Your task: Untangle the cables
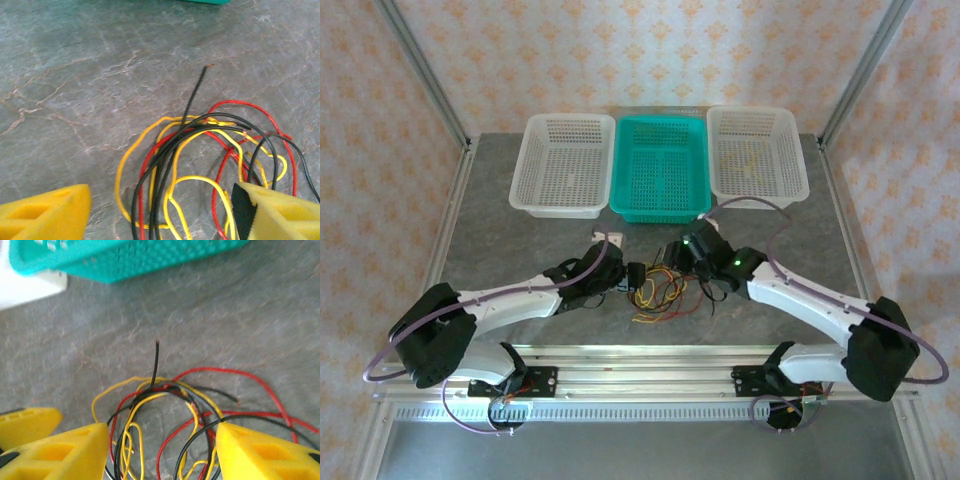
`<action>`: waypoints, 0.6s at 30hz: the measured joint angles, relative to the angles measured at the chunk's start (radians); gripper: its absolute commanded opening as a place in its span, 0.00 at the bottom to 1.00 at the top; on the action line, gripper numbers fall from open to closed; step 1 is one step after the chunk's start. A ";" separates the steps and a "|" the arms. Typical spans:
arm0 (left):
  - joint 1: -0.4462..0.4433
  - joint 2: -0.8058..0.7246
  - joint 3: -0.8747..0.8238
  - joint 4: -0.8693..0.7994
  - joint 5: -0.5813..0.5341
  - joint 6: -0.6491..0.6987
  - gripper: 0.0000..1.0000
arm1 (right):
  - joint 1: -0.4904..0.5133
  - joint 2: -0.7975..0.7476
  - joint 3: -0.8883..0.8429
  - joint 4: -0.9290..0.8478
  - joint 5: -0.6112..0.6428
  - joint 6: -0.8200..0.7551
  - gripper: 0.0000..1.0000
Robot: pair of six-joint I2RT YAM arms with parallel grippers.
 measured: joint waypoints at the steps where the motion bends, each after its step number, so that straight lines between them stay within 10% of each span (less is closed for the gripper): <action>1: 0.009 -0.006 -0.015 0.007 0.007 -0.006 0.72 | 0.013 0.011 0.000 0.003 -0.005 0.008 0.55; 18: 0.095 0.036 -0.106 0.109 0.118 -0.034 0.59 | 0.048 0.124 0.000 0.061 -0.122 0.045 0.44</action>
